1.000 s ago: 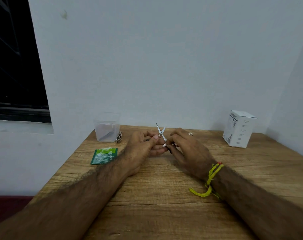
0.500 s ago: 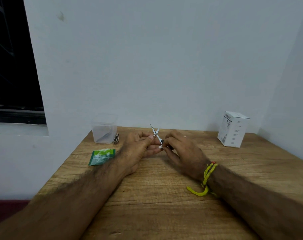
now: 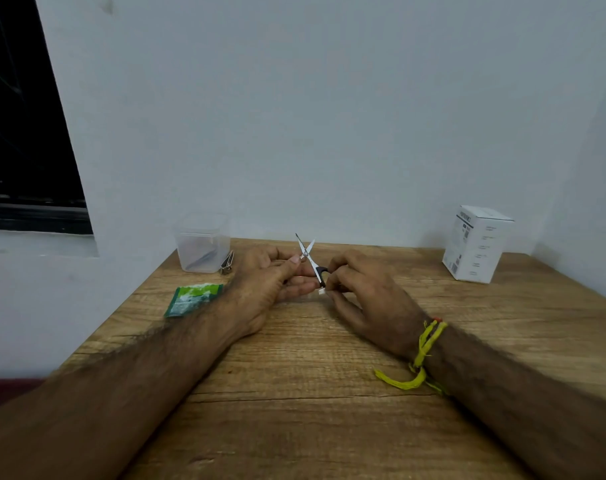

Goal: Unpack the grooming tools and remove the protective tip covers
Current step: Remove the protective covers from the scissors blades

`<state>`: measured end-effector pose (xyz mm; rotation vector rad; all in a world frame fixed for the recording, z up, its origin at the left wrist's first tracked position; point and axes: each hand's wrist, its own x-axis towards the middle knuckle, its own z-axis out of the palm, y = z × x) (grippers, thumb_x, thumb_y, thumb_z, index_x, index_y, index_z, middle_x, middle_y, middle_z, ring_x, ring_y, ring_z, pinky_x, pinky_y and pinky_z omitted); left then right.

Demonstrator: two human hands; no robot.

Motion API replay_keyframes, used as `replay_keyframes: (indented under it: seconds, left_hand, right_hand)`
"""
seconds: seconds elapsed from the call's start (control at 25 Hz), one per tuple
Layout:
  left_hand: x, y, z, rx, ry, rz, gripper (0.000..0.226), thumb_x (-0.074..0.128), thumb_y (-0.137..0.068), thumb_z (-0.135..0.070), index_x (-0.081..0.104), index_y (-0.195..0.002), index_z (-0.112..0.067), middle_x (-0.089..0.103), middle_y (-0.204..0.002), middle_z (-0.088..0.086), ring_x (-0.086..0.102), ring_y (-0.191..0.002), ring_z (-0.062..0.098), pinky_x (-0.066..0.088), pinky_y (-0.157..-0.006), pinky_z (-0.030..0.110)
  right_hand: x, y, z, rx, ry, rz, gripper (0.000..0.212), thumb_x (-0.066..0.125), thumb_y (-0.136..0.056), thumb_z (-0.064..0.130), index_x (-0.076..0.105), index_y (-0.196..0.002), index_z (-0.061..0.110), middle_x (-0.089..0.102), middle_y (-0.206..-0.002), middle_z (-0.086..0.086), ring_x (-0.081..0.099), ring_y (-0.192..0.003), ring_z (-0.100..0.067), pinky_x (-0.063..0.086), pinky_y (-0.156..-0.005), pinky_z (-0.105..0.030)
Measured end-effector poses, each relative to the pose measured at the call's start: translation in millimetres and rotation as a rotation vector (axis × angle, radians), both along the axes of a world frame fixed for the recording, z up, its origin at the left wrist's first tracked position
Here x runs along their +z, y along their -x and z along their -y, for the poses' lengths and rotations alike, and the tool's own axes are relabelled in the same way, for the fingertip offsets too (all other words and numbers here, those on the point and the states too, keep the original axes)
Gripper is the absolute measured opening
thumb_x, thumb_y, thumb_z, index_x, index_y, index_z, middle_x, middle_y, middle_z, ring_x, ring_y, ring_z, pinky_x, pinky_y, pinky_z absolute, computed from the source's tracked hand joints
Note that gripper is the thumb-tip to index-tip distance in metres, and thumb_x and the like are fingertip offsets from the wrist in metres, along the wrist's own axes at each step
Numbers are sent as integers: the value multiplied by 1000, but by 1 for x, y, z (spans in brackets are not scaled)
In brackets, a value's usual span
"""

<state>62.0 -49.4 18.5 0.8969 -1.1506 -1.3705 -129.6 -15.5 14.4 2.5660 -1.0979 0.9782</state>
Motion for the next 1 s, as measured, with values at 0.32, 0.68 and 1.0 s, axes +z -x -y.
replay_keyframes:
  seconds: [0.32,0.68,1.0]
  left_hand:
    - [3,0,-4,0,1,-11,18,58,-100,-2,60,-112,11,76,-90,23,77,-72,26,63,-64,29]
    - [1,1,-5,-10,19,-11,21,57,-100,-1,57,-115,14,76,-92,24,77,-71,26,63,-63,28]
    - [0,1,-4,-35,41,-10,19,57,-100,-3,58,-114,11,77,-89,21,77,-75,27,62,-62,27]
  right_hand:
    - [2,5,1,-17,-23,28,3,59,-92,5,62,-92,5,57,-106,-7,59,-87,-24,54,-76,-44]
    - [1,4,1,-82,-49,18,6,56,-96,9,61,-95,7,57,-106,-7,58,-88,-28,52,-78,-48]
    - [7,-2,0,-162,0,20,9,55,-97,11,61,-94,6,58,-99,-8,58,-84,-29,49,-77,-47]
